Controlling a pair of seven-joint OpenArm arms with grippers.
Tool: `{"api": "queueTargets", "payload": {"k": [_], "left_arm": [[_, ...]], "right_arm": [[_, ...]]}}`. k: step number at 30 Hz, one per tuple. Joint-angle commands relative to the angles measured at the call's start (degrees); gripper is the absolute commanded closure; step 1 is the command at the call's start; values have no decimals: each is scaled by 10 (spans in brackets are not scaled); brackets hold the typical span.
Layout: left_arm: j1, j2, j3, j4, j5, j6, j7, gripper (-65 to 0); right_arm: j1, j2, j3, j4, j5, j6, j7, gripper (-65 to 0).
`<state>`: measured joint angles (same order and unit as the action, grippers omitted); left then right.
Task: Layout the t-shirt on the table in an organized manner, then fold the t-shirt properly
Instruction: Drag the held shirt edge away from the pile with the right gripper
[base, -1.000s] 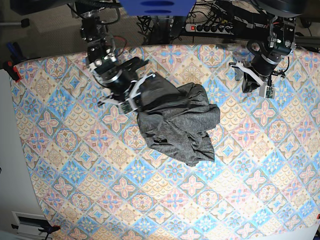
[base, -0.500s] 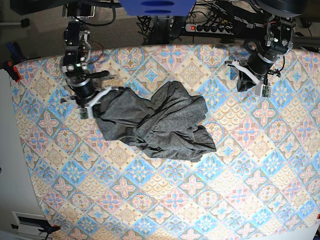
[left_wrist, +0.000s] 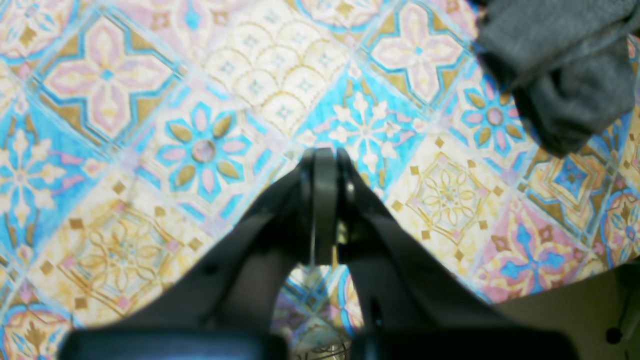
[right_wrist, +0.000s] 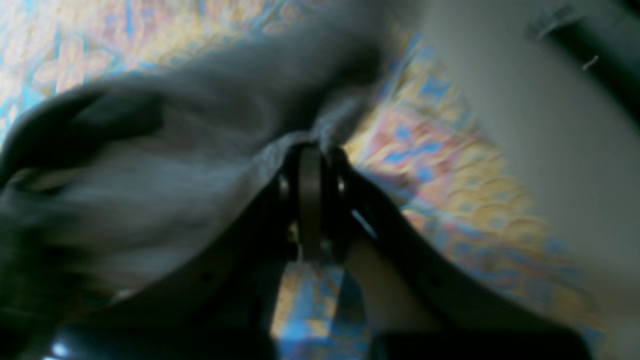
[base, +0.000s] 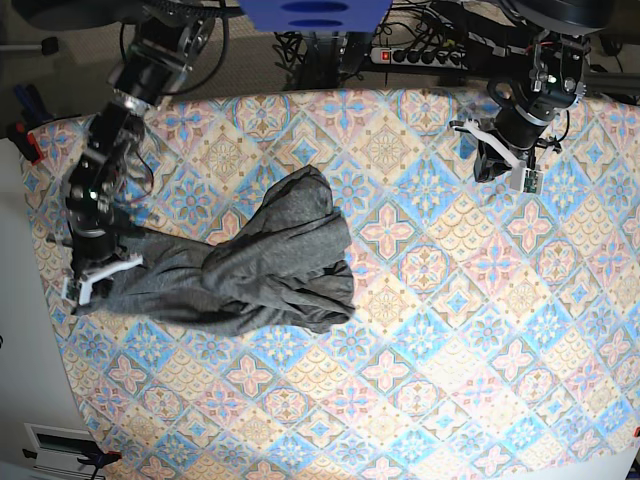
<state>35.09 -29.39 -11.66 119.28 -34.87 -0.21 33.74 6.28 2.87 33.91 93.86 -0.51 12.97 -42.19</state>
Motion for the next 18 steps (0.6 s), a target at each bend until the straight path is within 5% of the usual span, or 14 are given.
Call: {"api": "queueTargets", "payload": {"k": [1, 7, 18], "left_arm": [[-3, -9, -3, 9, -2, 2, -11, 0], [-28, -13, 23, 10, -2, 2, -11, 0], [-74, -13, 95, 9, -2, 2, -10, 0]], "right_arm": [[14, 8, -1, 3, 6, 2, 20, 0], [12, 7, 13, -40, 6, 2, 19, 0], [15, 6, 175, -160, 6, 2, 22, 0]]}}
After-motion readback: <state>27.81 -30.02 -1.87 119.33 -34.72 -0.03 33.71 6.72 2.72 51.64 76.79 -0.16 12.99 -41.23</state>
